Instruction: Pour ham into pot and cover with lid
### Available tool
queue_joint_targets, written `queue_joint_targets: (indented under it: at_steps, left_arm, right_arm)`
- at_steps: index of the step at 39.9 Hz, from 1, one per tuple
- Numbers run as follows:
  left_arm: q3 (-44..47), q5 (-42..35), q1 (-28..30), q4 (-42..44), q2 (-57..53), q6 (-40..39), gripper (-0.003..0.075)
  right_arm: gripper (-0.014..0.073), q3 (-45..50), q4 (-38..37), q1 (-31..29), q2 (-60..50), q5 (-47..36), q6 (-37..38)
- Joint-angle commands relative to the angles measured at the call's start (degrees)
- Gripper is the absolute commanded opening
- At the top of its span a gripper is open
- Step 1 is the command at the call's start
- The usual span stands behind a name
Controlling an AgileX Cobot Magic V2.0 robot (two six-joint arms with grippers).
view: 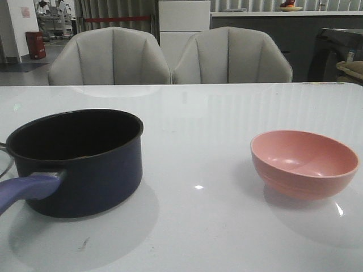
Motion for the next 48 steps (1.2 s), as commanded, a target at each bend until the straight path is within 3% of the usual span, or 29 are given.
queue_joint_targets:
  at_steps: [1,19,37,48]
  left_arm:
    - [-3.06,0.82,-0.01,-0.03,-4.35,-0.01,0.0209]
    - [-15.00,10.97,-3.10,1.34,-8.58,0.24,0.0208]
    - [-16.50,12.11,-21.18,1.56,-8.07,1.62,0.0208]
    - [-16.50,12.21,-26.36,0.50,-6.86,1.62,0.0209]
  right_arm:
    - [0.0168,-1.67,0.18,0.25,0.52,-4.64,-0.53]
    - [0.0168,-1.67,0.18,0.25,0.52,-4.70,-0.53]
    - [0.0168,-1.67,0.18,0.25,0.52,-4.70,-0.53]
    - [0.0168,-1.67,0.18,0.25,0.52,-4.63,-0.53]
